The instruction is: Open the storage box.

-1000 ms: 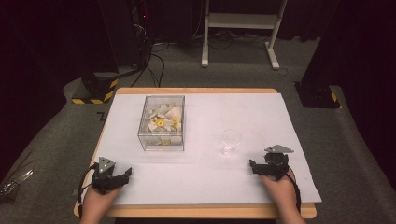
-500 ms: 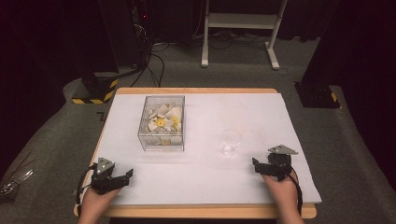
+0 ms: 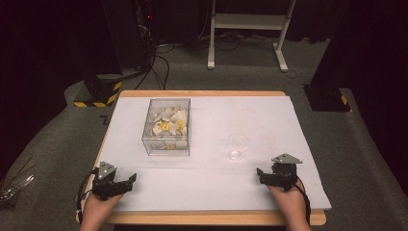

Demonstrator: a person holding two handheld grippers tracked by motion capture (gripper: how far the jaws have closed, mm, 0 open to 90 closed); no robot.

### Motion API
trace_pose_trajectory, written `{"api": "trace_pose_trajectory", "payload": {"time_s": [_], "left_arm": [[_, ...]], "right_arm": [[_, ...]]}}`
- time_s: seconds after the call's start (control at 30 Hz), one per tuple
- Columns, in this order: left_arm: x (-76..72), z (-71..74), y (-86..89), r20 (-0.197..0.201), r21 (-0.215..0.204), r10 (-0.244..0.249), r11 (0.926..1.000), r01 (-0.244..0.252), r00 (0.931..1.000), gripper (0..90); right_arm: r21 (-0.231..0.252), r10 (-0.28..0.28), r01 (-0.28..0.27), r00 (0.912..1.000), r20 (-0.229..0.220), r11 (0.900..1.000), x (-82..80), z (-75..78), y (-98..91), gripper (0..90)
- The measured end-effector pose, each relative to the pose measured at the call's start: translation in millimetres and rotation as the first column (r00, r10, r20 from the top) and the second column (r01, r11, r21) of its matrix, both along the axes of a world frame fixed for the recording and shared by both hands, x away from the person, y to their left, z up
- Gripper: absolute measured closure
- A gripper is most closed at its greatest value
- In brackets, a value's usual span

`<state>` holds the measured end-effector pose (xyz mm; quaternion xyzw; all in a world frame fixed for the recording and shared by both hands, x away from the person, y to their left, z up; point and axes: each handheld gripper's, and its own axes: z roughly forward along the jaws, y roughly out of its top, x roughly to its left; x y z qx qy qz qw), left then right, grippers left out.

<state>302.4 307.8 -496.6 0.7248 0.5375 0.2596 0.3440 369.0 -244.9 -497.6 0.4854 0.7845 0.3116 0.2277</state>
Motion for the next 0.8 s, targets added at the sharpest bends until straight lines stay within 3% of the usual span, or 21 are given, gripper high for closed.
{"api": "trace_pose_trajectory", "payload": {"time_s": [0.1, 0.33, 0.8], "left_arm": [[0.6, 2.4, -2.8, 0.008, -0.002, -0.015, 0.9999, 0.015, 0.9999, 15.8], [2.8, 3.5, -8.0, 0.02, -0.01, -0.041, 0.9991, 0.041, 0.999, 15.7], [6.9, 8.4, -19.8, 0.04, -0.01, -0.067, 0.9977, 0.067, 0.997, 15.2]], "right_arm": [[-0.023, 0.011, -0.012, 0.9999, -0.011, 0.9997, -1.2, -1.9, 2.2, 12.2], [0.016, -0.006, 0.007, 0.9994, -0.035, 0.9998, 1.5, -5.0, 0.4, 11.8], [0.02, -0.012, 0.012, 0.9998, -0.019, 0.9997, 0.0, -6.6, 0.8, 11.3]]}}
